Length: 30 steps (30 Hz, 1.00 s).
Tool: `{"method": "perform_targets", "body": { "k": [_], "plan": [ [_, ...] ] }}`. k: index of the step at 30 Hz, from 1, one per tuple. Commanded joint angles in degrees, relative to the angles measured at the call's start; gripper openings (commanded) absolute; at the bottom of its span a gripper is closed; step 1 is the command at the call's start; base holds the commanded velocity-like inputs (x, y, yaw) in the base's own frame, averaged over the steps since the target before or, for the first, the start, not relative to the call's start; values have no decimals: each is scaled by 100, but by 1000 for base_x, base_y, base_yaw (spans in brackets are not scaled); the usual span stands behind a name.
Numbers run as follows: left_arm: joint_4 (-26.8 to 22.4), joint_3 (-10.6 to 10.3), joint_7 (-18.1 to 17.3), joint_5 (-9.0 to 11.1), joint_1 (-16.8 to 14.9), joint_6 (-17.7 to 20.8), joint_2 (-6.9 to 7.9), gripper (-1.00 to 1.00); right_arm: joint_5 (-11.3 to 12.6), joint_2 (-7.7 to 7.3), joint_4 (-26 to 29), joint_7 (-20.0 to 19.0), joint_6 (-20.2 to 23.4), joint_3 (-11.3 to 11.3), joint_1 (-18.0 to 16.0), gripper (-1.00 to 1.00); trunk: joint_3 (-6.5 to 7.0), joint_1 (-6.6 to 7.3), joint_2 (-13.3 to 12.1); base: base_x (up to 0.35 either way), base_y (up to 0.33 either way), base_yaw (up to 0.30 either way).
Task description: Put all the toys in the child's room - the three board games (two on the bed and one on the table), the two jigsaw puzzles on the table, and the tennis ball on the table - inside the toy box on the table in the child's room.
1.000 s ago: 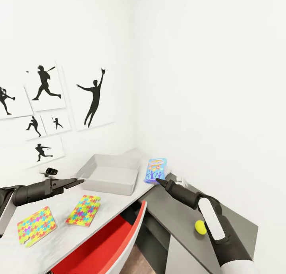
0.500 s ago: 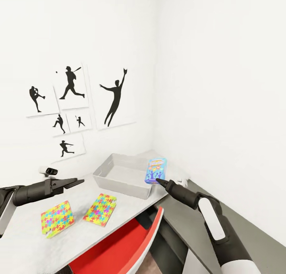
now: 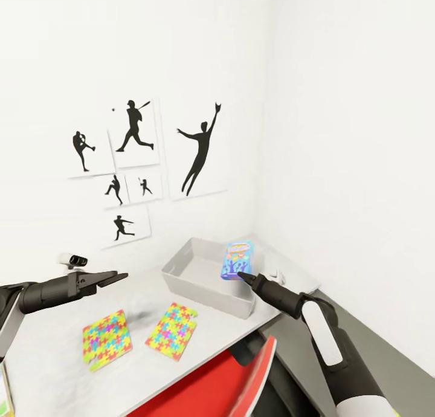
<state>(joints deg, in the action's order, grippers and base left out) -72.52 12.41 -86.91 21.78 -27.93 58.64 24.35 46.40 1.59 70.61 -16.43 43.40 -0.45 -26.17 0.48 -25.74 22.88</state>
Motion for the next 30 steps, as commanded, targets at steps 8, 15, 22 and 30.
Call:
{"method": "perform_targets", "body": {
  "k": [8,15,22,30],
  "plan": [
    [1,-1,-19,2,-1,60,9,100,25,-4,-3,-18,28,-10,-2,-100,-2,-4,4,106,1,3],
    [1,-1,-19,2,-1,60,9,100,25,-1,-1,-18,28,-9,-2,-100,-2,-4,4,21,0,0],
    [1,-2,-27,4,-1,61,9,100,25,-1,-4,-18,28,-11,-2,-100,-2,-4,4,68,16,0],
    [1,-1,-28,3,-1,61,17,100,27,-6,-12,-18,28,-16,-2,-100,-2,-4,4,4,1,0]
  ]
}}
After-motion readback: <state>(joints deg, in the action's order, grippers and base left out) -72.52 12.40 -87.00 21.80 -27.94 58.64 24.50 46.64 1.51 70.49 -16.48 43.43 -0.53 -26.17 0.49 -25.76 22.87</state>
